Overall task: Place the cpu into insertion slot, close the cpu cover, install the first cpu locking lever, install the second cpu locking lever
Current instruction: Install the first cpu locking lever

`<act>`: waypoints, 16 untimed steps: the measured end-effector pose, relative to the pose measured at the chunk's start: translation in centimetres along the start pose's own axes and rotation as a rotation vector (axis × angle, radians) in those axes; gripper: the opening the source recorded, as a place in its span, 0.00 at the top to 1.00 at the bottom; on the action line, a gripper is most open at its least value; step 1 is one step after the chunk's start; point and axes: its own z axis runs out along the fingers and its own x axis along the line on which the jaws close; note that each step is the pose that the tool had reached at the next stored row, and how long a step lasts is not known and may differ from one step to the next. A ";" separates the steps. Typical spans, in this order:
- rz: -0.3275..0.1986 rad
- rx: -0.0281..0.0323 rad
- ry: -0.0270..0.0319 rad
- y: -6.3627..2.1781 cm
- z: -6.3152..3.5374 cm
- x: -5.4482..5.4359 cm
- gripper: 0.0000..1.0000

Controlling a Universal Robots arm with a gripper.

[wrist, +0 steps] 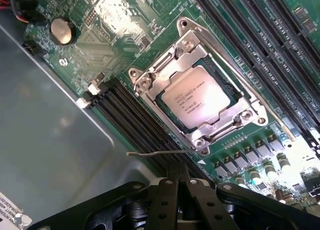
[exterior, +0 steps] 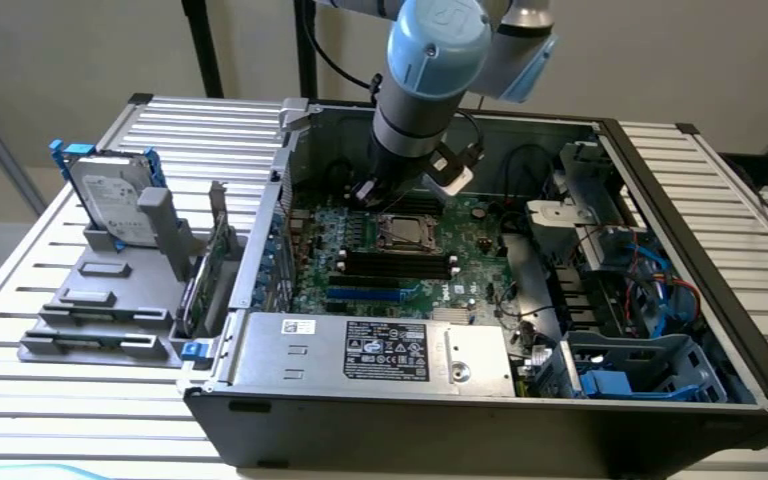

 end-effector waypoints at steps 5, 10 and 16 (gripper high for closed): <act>0.001 -0.0067 -0.0074 0.05 0.13 0.0 0.89; 0.001 -0.0165 -0.0173 0.09 0.23 -0.1 0.89; 0.002 -0.0221 -0.0224 0.12 0.38 -0.1 0.89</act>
